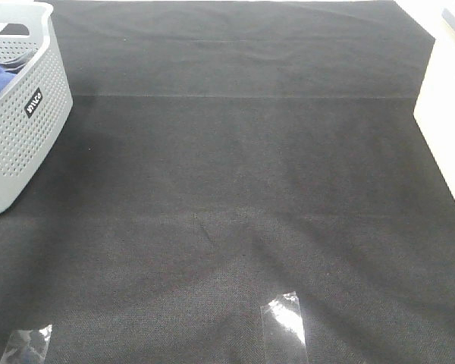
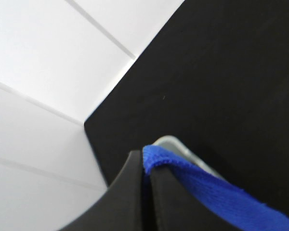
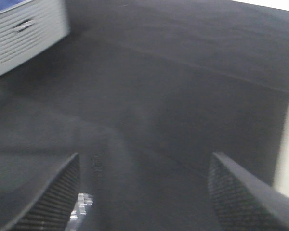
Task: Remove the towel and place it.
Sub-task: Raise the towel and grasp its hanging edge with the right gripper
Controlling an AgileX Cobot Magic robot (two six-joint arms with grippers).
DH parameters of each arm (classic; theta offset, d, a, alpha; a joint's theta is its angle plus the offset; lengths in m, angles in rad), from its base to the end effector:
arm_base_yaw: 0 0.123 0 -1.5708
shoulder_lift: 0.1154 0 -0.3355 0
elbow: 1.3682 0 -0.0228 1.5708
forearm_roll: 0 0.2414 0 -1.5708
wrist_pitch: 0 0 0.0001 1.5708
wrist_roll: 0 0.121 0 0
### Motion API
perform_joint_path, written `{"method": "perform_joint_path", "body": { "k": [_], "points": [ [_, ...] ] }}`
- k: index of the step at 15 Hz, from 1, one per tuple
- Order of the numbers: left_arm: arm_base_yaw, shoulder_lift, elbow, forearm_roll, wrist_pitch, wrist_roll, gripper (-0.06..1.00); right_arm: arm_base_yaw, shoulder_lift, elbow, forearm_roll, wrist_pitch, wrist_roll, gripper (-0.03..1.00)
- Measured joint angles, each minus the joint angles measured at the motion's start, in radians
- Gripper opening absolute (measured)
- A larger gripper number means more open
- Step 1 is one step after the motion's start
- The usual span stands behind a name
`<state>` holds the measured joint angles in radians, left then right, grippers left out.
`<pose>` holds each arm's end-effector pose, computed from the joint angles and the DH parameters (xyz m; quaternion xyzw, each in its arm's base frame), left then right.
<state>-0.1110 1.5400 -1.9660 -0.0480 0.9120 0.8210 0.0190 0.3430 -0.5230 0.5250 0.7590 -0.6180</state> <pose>0.3363 -0.0421 0.5487 0.3727 0.7449 0.1697 0.5267 0.0288 0.0423 0.3108 -0.1932 0.8088 0.0924 0.5478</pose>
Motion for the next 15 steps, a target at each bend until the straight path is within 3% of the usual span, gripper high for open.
{"method": "perform_joint_path", "body": {
  "k": [5,8,11,15],
  "points": [
    [-0.263,-0.016,0.000,0.000,-0.012,0.133,0.00,0.000,0.415,0.000,0.623,-0.008,-0.725,0.70],
    [-0.433,-0.016,0.000,-0.001,-0.006,0.241,0.00,0.000,0.645,-0.012,0.883,0.116,-1.098,0.70],
    [-0.536,-0.016,0.000,-0.001,-0.005,0.271,0.00,0.000,0.834,-0.112,0.953,0.222,-1.246,0.70],
    [-0.606,-0.015,0.000,-0.004,-0.021,0.342,0.00,0.000,1.053,-0.277,0.967,0.313,-1.265,0.70]
  ]
}}
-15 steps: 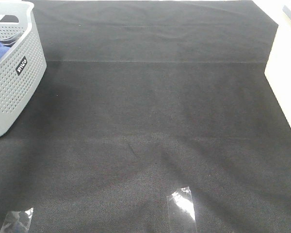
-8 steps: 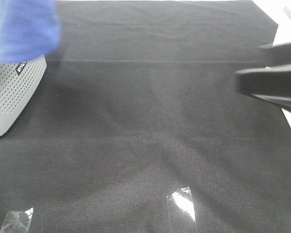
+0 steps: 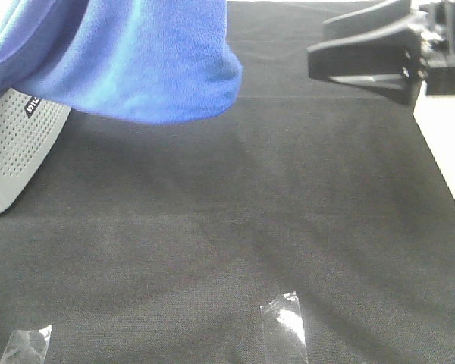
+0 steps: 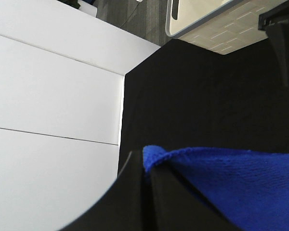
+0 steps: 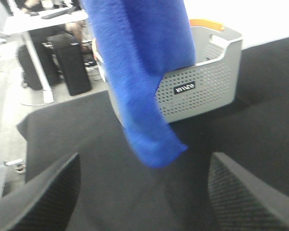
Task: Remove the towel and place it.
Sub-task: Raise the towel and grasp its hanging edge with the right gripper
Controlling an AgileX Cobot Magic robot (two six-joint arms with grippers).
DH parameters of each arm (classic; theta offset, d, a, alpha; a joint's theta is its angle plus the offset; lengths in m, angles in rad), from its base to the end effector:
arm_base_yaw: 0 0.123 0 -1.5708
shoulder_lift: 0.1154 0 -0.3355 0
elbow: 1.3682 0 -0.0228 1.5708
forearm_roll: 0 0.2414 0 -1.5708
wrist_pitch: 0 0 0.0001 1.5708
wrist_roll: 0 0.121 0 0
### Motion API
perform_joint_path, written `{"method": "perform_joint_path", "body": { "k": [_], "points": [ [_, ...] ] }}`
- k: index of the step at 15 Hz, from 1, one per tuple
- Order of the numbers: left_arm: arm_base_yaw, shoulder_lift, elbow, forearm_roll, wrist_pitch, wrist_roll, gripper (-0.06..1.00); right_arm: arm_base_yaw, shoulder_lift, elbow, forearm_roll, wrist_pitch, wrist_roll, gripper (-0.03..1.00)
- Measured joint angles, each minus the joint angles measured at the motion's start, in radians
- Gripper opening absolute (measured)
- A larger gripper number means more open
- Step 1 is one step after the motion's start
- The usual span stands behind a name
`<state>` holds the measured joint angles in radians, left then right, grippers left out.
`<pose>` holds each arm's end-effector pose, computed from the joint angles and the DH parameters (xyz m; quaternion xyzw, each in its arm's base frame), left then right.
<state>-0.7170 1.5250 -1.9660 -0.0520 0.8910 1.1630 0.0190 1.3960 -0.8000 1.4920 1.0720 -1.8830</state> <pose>0.2481 -0.2228 0.5561 0.6633 0.4869 0.1003 0.5594 0.2464 0.1107 0.3248 -0.4075 0.6933 0.3573 0.4750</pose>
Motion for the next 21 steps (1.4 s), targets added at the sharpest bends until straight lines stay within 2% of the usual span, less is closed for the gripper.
{"method": "perform_joint_path", "body": {
  "k": [6,8,10,15,19,21],
  "points": [
    [-0.021,0.019,0.000,-0.027,-0.038,0.010,0.00,0.021,0.187,-0.083,0.004,0.075,-0.015,0.70],
    [-0.021,0.029,0.000,-0.036,-0.069,0.011,0.00,0.079,0.212,-0.083,0.004,0.055,-0.033,0.70],
    [-0.021,0.035,0.000,-0.040,-0.086,0.034,0.00,0.131,0.219,-0.083,0.004,-0.016,-0.043,0.70],
    [-0.021,0.071,0.000,-0.029,-0.109,0.046,0.00,0.161,0.219,-0.083,-0.004,-0.031,-0.053,0.70],
    [-0.021,0.082,0.000,-0.014,-0.111,0.045,0.00,0.161,0.219,-0.083,-0.052,-0.038,-0.038,0.55],
    [-0.021,0.085,0.000,-0.014,-0.112,0.045,0.00,0.179,0.219,-0.083,-0.053,-0.050,-0.037,0.51]
  ]
}}
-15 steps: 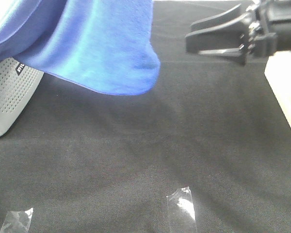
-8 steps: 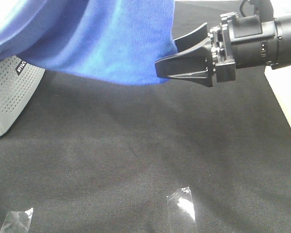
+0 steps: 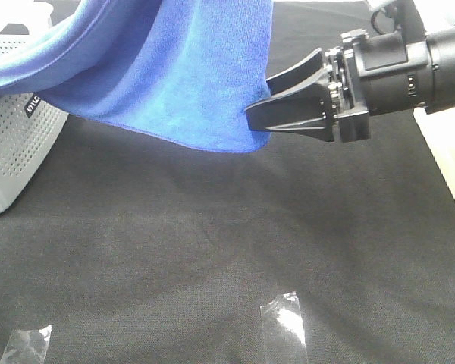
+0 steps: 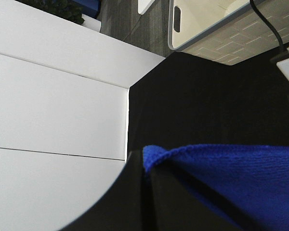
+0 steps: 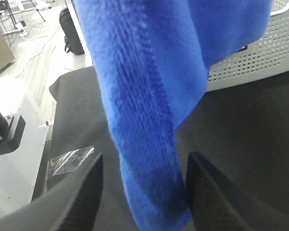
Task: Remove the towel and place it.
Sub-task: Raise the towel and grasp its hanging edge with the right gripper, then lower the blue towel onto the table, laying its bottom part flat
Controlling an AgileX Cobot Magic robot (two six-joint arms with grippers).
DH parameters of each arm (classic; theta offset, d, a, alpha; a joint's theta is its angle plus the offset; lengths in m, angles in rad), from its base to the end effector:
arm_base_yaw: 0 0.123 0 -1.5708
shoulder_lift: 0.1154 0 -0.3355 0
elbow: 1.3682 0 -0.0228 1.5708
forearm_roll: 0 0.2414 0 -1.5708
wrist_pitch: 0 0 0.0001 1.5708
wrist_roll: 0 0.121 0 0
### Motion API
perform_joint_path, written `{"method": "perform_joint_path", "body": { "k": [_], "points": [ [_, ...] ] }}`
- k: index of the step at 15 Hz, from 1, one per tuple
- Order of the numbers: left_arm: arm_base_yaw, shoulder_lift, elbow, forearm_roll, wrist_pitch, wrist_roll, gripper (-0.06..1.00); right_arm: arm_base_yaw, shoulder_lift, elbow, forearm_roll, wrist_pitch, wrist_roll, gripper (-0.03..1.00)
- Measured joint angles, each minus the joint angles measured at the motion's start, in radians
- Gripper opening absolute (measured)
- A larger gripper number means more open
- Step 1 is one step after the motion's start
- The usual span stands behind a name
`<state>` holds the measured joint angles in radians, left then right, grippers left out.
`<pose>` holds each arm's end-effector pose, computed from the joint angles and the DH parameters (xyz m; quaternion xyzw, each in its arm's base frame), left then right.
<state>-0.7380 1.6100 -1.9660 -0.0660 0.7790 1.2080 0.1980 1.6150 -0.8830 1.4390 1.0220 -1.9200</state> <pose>0.2730 -0.2558 0.5388 0.6703 0.4634 0.1031 0.5703 0.2761 0.1598 0.2786 -0.4736 0.6908 0.3826 0.3899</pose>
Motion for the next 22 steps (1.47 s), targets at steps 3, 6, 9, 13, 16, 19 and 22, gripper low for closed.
{"method": "perform_joint_path", "body": {
  "k": [3,6,9,13,16,19,22],
  "points": [
    [0.000,0.016,0.000,0.000,-0.019,0.000,0.00,0.067,0.000,0.000,-0.016,-0.053,0.006,0.50],
    [0.000,0.017,0.000,0.000,-0.021,-0.012,0.00,0.073,0.000,0.000,-0.043,-0.087,0.026,0.41],
    [0.000,0.017,0.000,0.036,-0.021,-0.040,0.00,0.073,0.000,0.000,-0.054,-0.131,0.048,0.10],
    [0.000,0.017,0.000,0.066,0.023,-0.145,0.00,0.073,-0.001,0.000,-0.058,-0.183,0.214,0.00],
    [0.000,0.017,0.000,0.066,0.071,-0.323,0.00,0.073,-0.043,-0.005,-0.166,-0.310,0.513,0.00],
    [0.000,0.017,0.000,0.090,0.074,-0.460,0.00,0.073,-0.120,-0.108,-0.513,-0.289,0.950,0.00],
    [0.000,0.024,0.000,0.119,0.074,-0.483,0.00,0.073,-0.150,-0.325,-0.934,-0.120,1.406,0.00]
  ]
}}
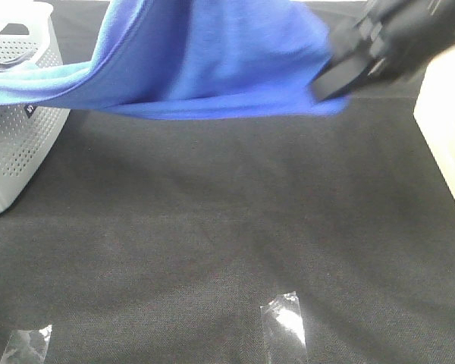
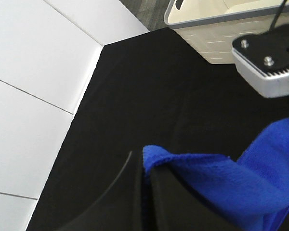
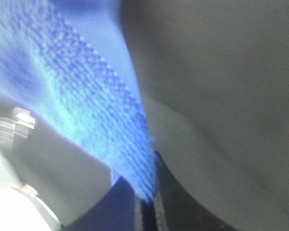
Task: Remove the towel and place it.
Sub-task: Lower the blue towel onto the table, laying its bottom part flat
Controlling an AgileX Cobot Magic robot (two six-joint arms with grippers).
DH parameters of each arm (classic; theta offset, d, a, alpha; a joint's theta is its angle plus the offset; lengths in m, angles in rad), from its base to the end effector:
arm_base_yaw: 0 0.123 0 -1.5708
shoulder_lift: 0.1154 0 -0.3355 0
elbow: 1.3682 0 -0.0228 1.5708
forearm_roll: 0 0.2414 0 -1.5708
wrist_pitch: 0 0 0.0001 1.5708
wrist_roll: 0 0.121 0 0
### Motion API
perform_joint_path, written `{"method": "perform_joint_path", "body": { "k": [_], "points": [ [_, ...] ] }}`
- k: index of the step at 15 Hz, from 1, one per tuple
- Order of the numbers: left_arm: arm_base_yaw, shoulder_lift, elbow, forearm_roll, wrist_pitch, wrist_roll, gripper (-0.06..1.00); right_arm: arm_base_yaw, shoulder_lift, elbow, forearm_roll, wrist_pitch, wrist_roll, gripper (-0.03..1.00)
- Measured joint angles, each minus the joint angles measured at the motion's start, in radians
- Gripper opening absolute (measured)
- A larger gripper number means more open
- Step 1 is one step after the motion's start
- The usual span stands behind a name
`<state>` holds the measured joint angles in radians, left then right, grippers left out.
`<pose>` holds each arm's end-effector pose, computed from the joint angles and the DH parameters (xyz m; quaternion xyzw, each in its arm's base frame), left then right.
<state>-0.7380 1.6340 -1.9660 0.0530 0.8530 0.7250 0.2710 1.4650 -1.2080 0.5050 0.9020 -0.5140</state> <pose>0.2848 -0.2524 0.5214 0.5657 0.6243 0.0227 0.5383 0.2814 0.1259 0.3456 -0.2649 0.9059 0.1975 0.2650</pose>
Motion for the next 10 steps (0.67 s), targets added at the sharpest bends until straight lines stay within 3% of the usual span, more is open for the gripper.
{"method": "perform_joint_path", "body": {
  "k": [2,5,7,10],
  "points": [
    [0.000,0.016,0.000,0.029,-0.004,0.015,0.00,0.000,-0.002,-0.171,-0.207,0.133,0.176,0.00],
    [0.000,0.044,0.000,0.100,-0.116,0.037,0.00,0.000,0.002,-0.400,-0.326,0.214,0.262,0.00],
    [0.000,0.060,0.000,0.178,-0.245,0.037,0.00,0.000,0.027,-0.507,-0.348,0.197,0.269,0.00],
    [0.007,0.074,0.000,0.254,-0.353,0.037,0.00,0.000,0.047,-0.572,-0.390,0.065,0.270,0.00]
  ]
}}
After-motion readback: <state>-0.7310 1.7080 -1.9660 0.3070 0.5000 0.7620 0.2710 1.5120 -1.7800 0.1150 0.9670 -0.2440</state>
